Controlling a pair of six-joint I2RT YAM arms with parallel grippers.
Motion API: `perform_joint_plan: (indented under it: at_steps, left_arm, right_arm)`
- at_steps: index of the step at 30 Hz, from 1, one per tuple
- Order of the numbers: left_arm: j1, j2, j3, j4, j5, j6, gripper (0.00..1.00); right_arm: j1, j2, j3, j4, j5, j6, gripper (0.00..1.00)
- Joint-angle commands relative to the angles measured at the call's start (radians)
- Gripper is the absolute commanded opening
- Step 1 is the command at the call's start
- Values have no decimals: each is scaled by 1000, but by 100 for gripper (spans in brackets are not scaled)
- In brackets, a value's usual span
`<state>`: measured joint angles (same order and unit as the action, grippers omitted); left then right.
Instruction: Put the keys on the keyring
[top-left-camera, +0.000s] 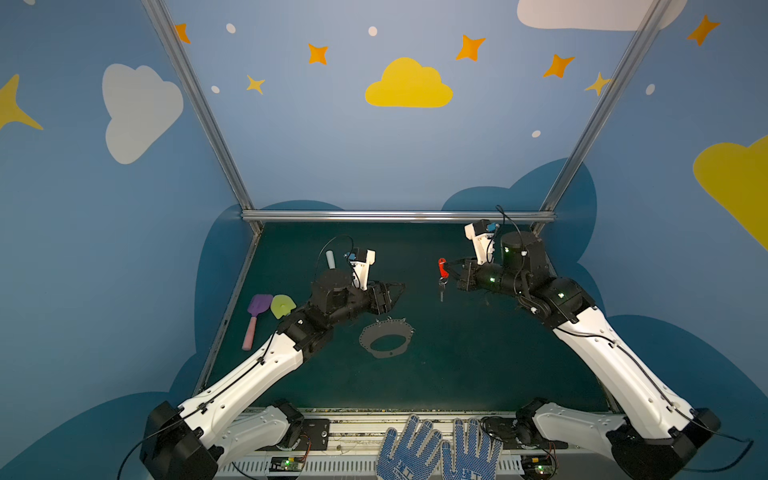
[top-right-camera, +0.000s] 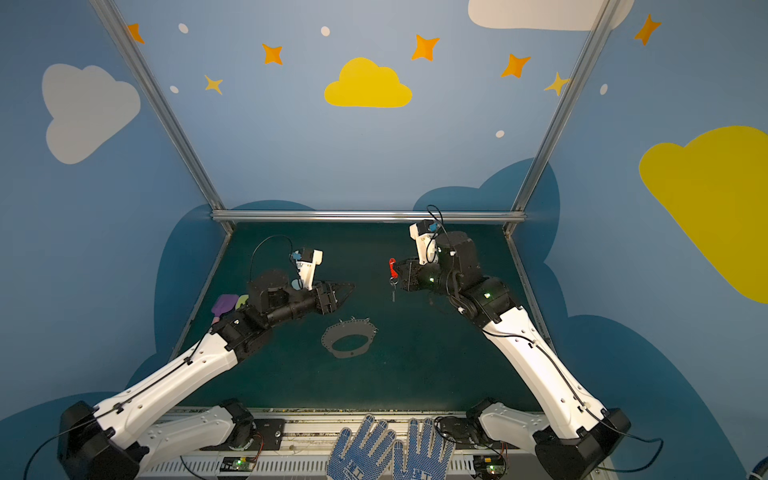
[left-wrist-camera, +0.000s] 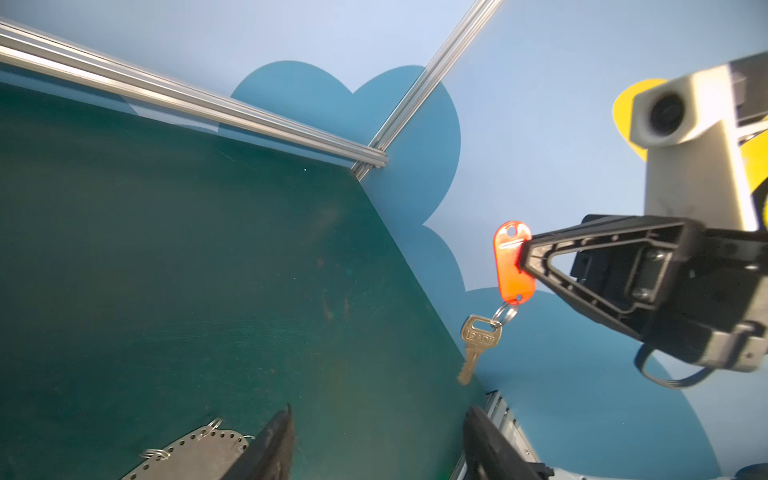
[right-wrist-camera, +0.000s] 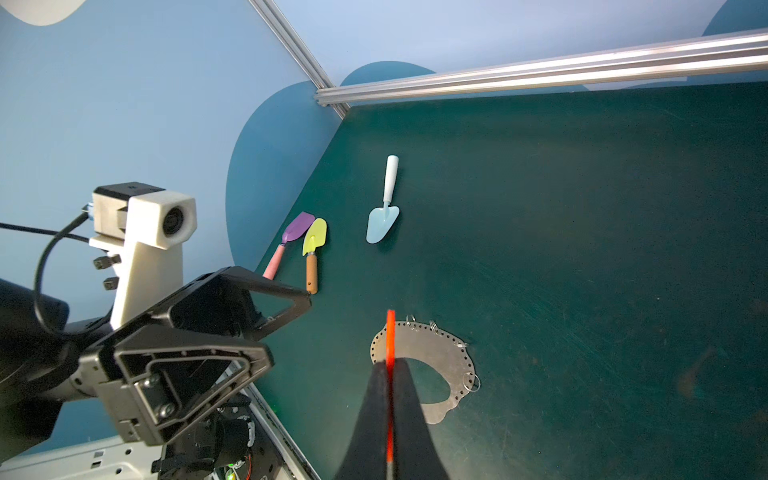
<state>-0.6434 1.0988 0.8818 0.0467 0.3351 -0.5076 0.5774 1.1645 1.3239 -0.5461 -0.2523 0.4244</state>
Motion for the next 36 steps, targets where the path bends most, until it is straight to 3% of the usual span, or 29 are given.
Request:
perform_joint_plan:
  at_steps: [1,3,9,27,36]
  left_arm:
    - [-26,26,52,0,53,71,55]
    - [-39,37,54,35,72,82,51]
    - [-64,73,103,60,134,109,54]
    - [-120,159,203,56,155,161,52]
    - [-135,180,232,55,162,176,38]
  right_arm:
    - [0,-15,14,27,-35,17,2]
    - [0,-14,8,38,-47,24,2]
    - [1,-7,-6,74,-89,50,2]
    - [1,5,-20,124,-178,95,3]
    - [1,4,-22,142,-188,108,3]
